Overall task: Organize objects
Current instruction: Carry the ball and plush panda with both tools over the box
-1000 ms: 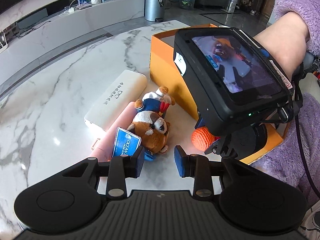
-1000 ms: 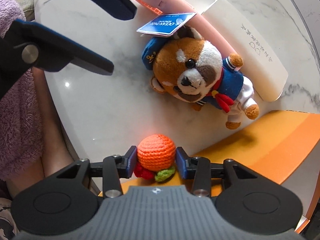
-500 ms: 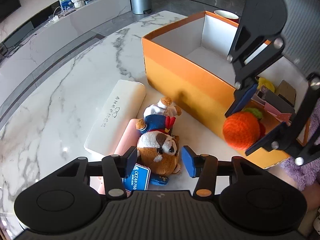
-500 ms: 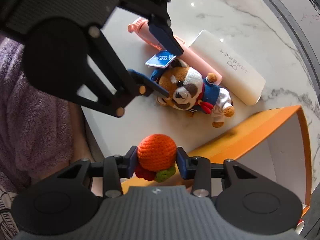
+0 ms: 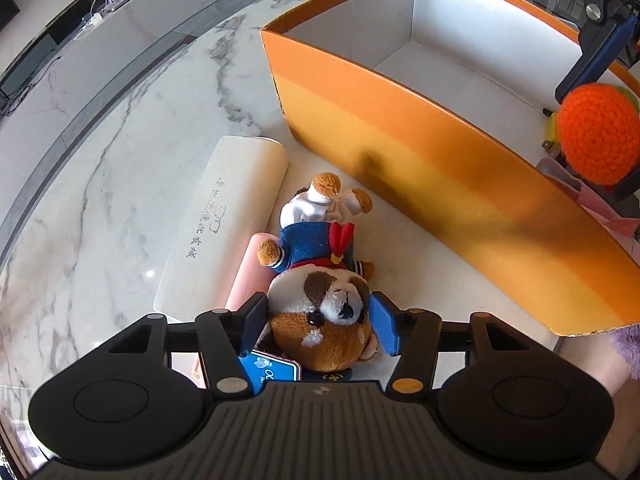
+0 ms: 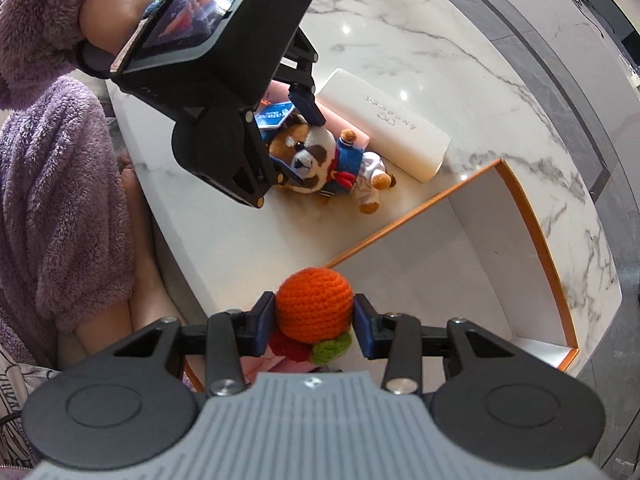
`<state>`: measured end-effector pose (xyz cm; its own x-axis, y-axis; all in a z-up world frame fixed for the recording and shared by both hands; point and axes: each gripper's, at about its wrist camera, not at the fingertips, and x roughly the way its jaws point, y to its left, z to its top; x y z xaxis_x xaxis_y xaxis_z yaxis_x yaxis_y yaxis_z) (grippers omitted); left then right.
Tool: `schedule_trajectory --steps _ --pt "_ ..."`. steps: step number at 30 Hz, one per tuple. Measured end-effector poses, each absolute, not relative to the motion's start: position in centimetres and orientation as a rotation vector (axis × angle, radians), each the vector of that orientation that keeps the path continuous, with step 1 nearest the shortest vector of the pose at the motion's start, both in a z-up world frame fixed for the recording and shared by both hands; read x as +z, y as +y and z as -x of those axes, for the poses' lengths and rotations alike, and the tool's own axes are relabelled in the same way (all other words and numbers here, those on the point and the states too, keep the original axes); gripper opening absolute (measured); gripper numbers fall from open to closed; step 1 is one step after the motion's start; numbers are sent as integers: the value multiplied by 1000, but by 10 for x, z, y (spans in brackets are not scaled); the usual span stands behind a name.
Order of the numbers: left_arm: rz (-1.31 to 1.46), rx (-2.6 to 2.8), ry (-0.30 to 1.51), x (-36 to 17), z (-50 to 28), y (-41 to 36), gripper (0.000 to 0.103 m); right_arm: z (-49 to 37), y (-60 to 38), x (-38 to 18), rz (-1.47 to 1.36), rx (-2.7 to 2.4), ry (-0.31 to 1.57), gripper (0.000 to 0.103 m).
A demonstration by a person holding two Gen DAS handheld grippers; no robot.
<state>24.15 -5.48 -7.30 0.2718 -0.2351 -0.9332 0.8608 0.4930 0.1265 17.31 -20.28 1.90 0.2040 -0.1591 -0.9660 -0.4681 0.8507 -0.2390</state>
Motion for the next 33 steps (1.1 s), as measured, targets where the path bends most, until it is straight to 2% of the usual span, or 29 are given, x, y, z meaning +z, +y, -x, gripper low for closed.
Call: schedule_trajectory --steps 6,12,15,25,33 --pt "-783 -802 1050 -81 -240 -64 69 -159 -228 19 532 174 1374 43" --pt "-806 -764 1018 -79 -230 -69 58 -143 -251 15 506 128 1378 43" --pt "-786 -755 996 -74 -221 -66 55 -135 -261 11 495 114 1373 43" --pt "-753 -789 833 17 -182 -54 55 -110 -278 10 485 104 1319 43" --pt "-804 -937 721 69 -151 -99 55 -92 -292 21 507 105 1281 43"
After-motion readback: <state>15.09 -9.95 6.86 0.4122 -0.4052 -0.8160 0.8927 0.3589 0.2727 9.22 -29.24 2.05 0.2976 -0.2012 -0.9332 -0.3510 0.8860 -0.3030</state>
